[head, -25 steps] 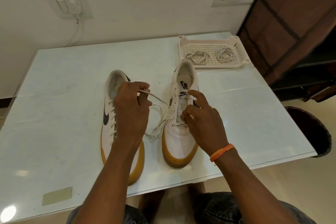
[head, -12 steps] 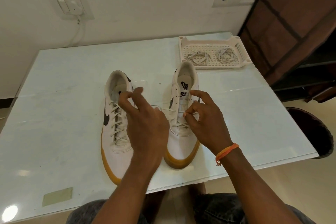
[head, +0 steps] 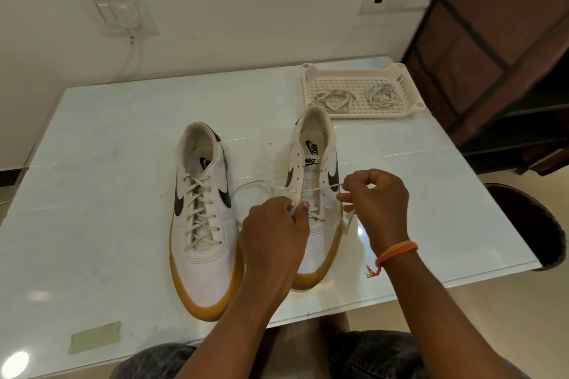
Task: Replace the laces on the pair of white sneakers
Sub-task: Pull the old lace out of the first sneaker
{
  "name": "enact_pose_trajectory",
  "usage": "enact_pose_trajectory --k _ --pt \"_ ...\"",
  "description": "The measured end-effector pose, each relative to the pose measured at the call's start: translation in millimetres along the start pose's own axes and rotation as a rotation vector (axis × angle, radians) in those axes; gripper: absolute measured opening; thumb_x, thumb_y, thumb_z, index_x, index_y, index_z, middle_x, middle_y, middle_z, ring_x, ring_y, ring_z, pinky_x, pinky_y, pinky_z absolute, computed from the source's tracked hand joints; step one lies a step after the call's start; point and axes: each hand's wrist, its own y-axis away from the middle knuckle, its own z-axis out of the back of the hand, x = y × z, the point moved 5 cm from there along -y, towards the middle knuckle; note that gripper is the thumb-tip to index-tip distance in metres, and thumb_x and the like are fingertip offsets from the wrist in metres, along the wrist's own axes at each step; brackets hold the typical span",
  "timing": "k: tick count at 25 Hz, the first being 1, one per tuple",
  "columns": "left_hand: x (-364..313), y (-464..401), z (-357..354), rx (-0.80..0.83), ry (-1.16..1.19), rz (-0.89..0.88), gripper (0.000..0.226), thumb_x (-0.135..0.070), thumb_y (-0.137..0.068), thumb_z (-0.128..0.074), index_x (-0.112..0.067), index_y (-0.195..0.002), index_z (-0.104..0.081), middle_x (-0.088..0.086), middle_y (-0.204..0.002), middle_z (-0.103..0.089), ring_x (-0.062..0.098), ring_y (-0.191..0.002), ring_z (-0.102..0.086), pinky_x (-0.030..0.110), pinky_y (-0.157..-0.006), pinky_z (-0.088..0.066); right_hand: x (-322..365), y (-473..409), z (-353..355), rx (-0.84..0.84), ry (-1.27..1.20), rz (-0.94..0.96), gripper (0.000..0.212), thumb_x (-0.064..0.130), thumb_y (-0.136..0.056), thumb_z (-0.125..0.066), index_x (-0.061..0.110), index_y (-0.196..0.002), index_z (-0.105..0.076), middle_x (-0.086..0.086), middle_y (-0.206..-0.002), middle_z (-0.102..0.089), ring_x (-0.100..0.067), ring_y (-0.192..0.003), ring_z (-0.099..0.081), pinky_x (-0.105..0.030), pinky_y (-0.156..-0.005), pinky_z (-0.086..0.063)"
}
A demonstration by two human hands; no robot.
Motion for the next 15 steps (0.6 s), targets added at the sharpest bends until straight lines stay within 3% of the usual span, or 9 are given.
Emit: enact_pose_trajectory --k 1,2,4,6,8,11,15 --pt "0 -1 0 0.008 0.004 0.008 0.036 -0.051 -0.095 -0.051 -0.021 -0.088 -0.069 -0.008 -0.081 -0.068 0.011 -0.072 -0.064 0.007 -0.052 -0.027 5 3 -1 0.021 0.093 0.073 0.005 0.015 -0.081 -0.070 0.015 -0.083 -0.065 -0.002 -0.102 -0.064 -0.011 -0.083 -0.065 -0.020 -0.077 -0.051" --pt "0 -3 0 0.018 0.000 0.014 0.035 -0.049 -0.096 -0.051 -0.021 -0.083 -0.067 -0.010 -0.076 -0.065 0.010 -0.066 -0.060 0.008 -0.050 -0.025 11 6 -6 0.075 0.195 0.170 0.019 0.017 -0.080 -0.074 0.018 -0.097 -0.066 -0.002 -0.121 -0.054 -0.004 -0.086 -0.060 -0.011 -0.077 -0.044" --pt "0 -5 -4 0.029 -0.007 0.014 0.036 -0.047 -0.097 -0.049 -0.019 -0.083 -0.068 -0.008 -0.073 -0.063 0.011 -0.062 -0.057 0.010 -0.049 -0.025 15 16 -21 0.189 0.336 0.370 0.038 0.022 -0.081 -0.077 0.023 -0.117 -0.064 -0.002 -0.143 -0.036 -0.003 -0.092 -0.053 -0.007 -0.075 -0.040" --pt "1 -6 -8 0.035 -0.024 0.012 0.038 -0.044 -0.098 -0.048 -0.018 -0.084 -0.070 -0.009 -0.067 -0.058 0.010 -0.056 -0.052 0.011 -0.049 -0.025 14 25 -34 0.241 0.453 0.485 0.026 0.023 -0.082 -0.076 0.023 -0.108 -0.071 -0.004 -0.144 -0.039 -0.015 -0.097 -0.060 -0.018 -0.076 -0.048" --pt "1 -7 -9 0.045 -0.037 0.013 0.038 -0.045 -0.099 -0.047 -0.019 -0.084 -0.069 -0.011 -0.063 -0.052 0.009 -0.052 -0.047 0.011 -0.049 -0.024 13 28 -37 0.226 0.495 0.486 0.007 0.021 -0.085 -0.074 0.018 -0.091 -0.074 -0.005 -0.137 -0.047 -0.024 -0.097 -0.064 -0.031 -0.075 -0.055" --pt "0 -7 -8 0.063 -0.032 0.006 0.039 -0.045 -0.099 -0.047 -0.020 -0.078 -0.067 -0.011 -0.059 -0.050 0.008 -0.051 -0.048 0.012 -0.050 -0.026 21 26 -30 0.137 0.504 0.498 0.005 0.017 -0.089 -0.069 0.012 -0.088 -0.068 -0.008 -0.132 -0.045 -0.021 -0.072 -0.064 -0.031 -0.065 -0.057" --pt "-2 -8 -7 0.064 -0.028 0.000 0.041 -0.046 -0.098 -0.047 -0.019 -0.072 -0.062 -0.005 -0.065 -0.059 0.011 -0.057 -0.052 0.013 -0.048 -0.027 6 -2 -1 -0.053 0.247 0.207 0.004 0.012 -0.093 -0.061 0.015 -0.091 -0.060 -0.005 -0.123 -0.038 -0.023 -0.081 -0.066 -0.035 -0.072 -0.059"
